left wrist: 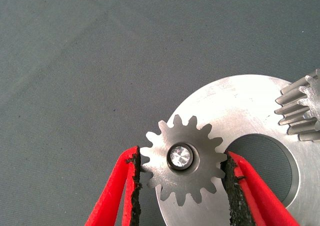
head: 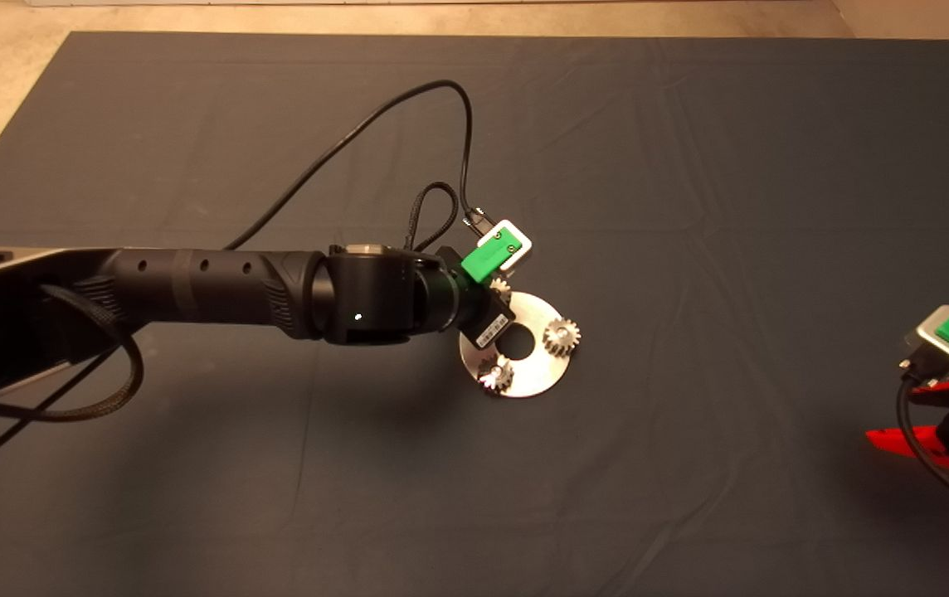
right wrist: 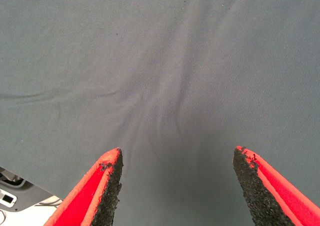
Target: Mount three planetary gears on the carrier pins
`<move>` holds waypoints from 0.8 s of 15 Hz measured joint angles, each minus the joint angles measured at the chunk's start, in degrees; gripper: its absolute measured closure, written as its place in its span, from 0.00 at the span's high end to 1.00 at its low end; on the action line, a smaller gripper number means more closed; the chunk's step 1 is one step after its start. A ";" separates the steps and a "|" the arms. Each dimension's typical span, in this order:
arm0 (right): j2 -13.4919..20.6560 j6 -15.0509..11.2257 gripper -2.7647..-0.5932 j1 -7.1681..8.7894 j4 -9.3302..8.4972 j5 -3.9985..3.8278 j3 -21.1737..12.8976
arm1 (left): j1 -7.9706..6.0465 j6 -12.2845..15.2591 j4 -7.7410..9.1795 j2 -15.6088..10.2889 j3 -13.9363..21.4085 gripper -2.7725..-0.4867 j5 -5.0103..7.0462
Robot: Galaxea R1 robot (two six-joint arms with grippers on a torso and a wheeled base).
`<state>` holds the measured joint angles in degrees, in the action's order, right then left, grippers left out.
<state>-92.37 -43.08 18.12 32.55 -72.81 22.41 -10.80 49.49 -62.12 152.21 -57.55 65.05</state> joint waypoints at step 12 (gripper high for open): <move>-1.75 -0.04 0.48 -0.08 0.00 0.99 0.00 | -0.03 -0.02 -0.05 -1.69 4.87 0.31 3.43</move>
<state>-94.12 -43.12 18.05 32.55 -71.83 22.41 -10.83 49.47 -62.17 150.53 -52.68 68.48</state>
